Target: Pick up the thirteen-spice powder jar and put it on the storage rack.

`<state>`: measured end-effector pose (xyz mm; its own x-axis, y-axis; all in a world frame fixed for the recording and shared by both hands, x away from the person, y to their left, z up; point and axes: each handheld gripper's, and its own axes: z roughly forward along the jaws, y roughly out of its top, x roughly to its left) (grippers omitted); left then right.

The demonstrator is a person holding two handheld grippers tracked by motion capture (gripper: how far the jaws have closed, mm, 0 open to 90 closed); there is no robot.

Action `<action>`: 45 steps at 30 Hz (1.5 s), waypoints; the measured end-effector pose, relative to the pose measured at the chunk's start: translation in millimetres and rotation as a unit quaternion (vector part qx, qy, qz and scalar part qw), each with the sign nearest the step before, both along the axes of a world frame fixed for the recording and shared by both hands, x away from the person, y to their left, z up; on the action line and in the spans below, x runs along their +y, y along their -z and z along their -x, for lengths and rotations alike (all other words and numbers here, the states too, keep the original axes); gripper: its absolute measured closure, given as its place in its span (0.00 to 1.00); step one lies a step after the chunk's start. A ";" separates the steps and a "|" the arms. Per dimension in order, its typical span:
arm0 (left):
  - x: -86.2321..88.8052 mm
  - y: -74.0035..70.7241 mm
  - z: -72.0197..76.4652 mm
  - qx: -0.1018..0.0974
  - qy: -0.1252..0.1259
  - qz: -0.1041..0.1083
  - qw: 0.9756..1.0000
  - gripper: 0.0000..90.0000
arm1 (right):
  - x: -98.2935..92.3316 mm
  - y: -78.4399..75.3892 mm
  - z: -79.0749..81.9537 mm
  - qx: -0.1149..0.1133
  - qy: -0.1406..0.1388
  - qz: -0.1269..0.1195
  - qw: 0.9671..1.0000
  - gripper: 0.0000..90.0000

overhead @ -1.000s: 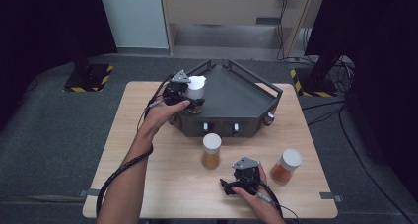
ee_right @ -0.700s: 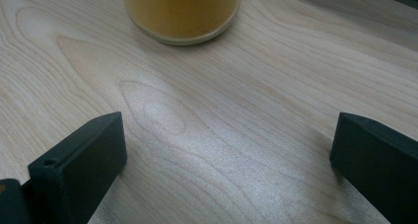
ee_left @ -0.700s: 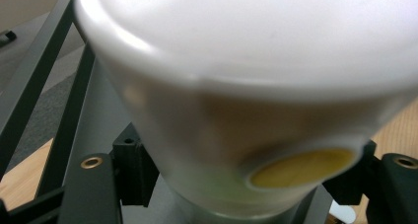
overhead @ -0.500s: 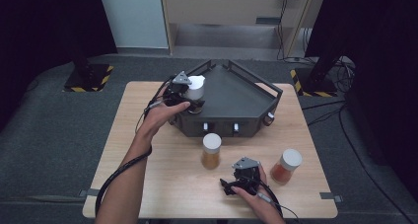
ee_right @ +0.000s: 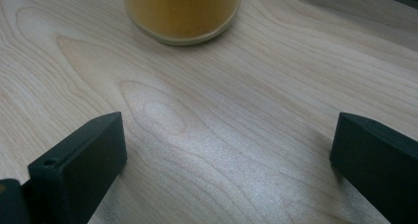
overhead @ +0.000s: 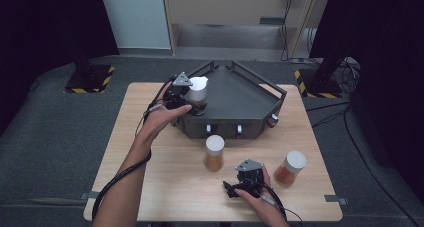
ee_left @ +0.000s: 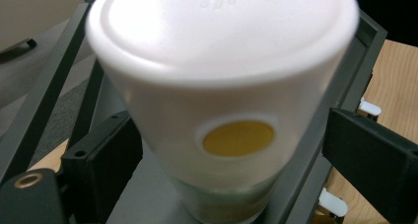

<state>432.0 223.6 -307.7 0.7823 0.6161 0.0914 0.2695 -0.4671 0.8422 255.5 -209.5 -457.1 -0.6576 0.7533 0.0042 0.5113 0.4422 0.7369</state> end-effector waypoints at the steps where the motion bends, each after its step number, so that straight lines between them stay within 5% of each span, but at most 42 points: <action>1: 1.0 0.1 1.6 -0.001 -0.001 0.001 1.000 0.07 | 0.0 0.0 0.0 0.000 0.000 0.000 1.000 0.01; 26: 34.7 -1.2 51.8 -0.026 -0.026 0.012 0.999 0.06 | 0.2 -0.1 0.1 0.001 0.001 0.000 1.000 0.01; 45: 47.6 -0.1 84.7 -0.029 -0.028 0.000 0.999 0.04 | 0.4 -0.2 0.2 0.001 0.001 0.001 1.000 0.01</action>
